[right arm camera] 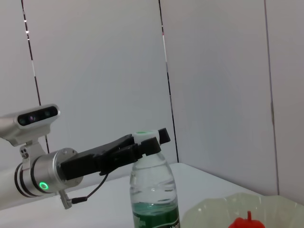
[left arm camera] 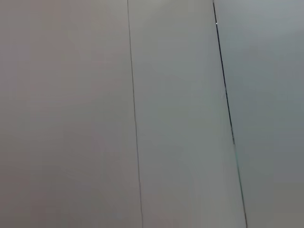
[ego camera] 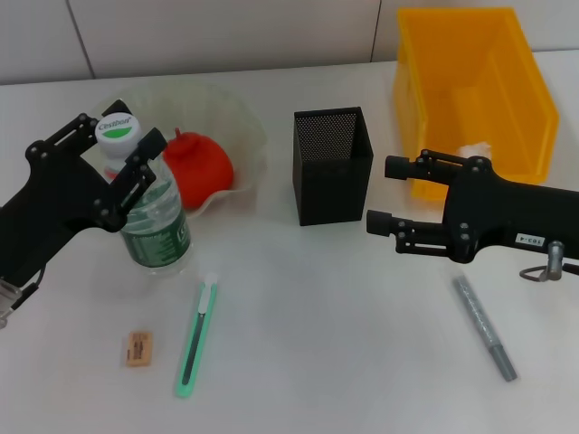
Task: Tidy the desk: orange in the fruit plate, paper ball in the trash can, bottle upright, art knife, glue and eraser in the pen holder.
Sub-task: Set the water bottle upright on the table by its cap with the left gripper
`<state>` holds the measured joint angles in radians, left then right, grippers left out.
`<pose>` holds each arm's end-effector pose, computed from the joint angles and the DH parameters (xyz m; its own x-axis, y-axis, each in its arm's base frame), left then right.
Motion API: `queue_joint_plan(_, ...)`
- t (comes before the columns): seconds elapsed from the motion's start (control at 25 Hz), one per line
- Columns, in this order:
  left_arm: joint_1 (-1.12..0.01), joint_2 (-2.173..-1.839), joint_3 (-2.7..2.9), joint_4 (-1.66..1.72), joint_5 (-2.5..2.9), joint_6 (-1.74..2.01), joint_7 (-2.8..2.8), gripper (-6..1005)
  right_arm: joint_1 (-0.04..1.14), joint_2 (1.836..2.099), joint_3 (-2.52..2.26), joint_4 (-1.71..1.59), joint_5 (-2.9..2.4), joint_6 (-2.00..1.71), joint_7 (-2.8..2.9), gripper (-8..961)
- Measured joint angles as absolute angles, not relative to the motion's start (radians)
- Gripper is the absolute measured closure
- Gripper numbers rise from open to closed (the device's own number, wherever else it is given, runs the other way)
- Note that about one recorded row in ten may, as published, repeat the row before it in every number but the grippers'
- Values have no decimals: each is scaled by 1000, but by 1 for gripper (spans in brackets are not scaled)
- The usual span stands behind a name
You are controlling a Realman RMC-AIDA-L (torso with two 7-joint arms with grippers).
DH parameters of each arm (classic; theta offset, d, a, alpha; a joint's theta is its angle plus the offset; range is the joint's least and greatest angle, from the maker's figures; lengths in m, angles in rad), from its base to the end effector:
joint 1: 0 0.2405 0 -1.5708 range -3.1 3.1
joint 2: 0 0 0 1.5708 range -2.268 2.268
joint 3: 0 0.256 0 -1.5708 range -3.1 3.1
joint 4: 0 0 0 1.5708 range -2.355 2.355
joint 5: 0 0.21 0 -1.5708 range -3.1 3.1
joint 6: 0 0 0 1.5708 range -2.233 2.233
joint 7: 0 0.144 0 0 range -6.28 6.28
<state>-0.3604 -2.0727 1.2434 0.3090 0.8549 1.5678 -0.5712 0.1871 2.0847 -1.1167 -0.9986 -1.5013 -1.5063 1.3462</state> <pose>-0.2631 0.2923 -0.0120 0.5946 -0.2094 0.7763 0.4178 -0.7445 -0.5208 0.2480 0.2845 0.0207 0.7605 -0.1434 -0.6333 -0.3762 -0.8923 -0.2497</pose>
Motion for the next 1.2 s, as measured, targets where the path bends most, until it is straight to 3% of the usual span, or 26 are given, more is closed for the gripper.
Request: queue_joint_plan(1.2,-383,-2079,1221,202,778,1489,-446,552,198,2085,-1118,-996,-1502,-1506,1345,183)
